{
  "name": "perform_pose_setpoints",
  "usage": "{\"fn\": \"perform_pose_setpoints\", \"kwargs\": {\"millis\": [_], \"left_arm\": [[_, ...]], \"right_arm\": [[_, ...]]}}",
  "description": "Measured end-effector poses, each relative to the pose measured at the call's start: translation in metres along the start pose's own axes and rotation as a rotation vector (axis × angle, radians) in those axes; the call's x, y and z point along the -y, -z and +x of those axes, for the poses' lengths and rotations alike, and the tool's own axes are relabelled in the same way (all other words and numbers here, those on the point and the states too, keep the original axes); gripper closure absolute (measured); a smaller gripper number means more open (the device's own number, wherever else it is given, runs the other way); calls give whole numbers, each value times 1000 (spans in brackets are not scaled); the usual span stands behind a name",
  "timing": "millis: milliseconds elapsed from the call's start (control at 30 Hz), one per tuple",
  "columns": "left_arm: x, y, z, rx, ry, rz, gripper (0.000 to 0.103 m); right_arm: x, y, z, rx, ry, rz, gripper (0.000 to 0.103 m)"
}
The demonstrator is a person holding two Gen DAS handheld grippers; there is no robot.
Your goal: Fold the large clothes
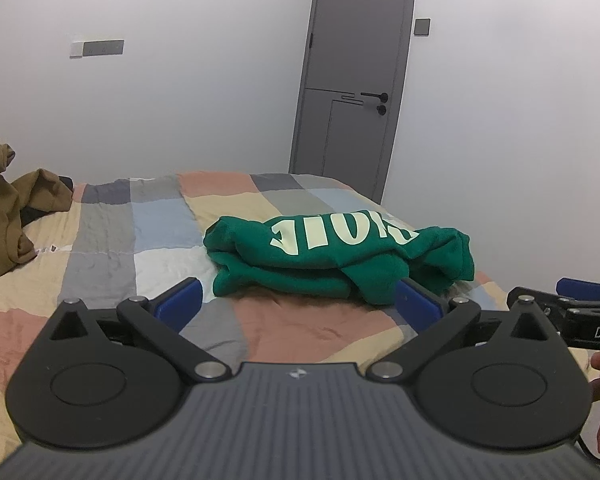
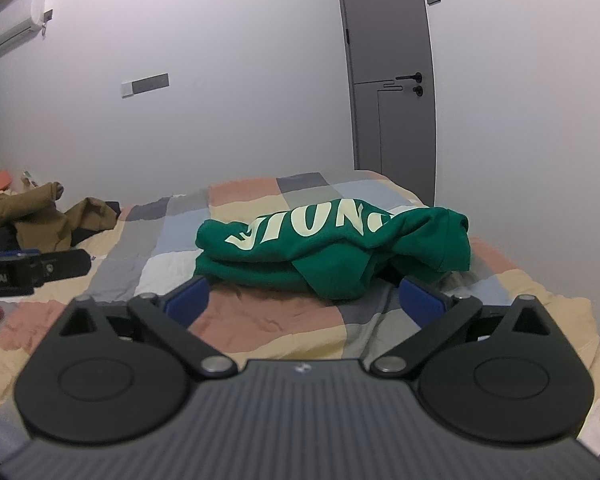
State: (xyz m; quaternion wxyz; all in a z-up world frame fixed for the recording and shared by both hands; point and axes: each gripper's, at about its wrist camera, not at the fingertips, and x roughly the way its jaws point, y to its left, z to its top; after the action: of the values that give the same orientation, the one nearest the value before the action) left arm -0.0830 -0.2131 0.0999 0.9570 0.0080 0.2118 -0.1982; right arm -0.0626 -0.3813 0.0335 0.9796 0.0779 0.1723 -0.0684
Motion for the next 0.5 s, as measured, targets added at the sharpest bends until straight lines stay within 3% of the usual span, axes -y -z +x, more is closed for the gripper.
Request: {"fn": "perform_pose_setpoints", "kwargs": {"millis": [500], "left_arm": [[2, 2, -14, 15, 15, -7, 0]], "right_arm": [[-5, -1, -8, 4, 10, -13, 0]]}}
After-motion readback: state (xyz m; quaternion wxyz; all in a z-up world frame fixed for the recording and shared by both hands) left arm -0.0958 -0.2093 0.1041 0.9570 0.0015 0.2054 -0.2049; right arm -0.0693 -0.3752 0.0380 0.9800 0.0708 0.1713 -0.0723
